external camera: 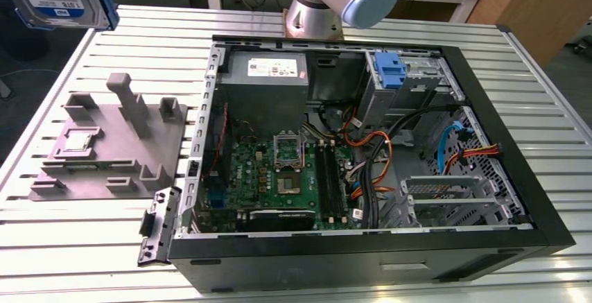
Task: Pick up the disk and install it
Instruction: 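Pick up the disk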
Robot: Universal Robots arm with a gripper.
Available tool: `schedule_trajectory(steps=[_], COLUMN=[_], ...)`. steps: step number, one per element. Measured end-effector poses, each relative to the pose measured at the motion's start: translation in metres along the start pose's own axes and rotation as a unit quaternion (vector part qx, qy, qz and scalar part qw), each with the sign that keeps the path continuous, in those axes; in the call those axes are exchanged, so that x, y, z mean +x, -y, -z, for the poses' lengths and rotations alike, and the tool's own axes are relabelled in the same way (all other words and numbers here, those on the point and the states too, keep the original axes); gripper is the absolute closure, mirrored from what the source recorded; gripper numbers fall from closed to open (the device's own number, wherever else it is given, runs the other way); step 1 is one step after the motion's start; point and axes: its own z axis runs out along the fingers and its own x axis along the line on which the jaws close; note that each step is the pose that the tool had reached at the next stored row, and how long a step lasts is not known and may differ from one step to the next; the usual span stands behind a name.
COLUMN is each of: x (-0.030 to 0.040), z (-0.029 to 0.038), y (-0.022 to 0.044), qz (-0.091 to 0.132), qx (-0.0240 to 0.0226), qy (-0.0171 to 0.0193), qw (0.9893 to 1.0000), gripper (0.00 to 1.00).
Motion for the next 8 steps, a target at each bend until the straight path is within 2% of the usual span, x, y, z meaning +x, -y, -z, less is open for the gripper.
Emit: schedule_trajectory(steps=[8], x=[0.0], z=[0.0002], y=[0.0062], qz=[0.0], qx=[0.0], qy=[0.0], qw=[1.0], gripper=[0.63])
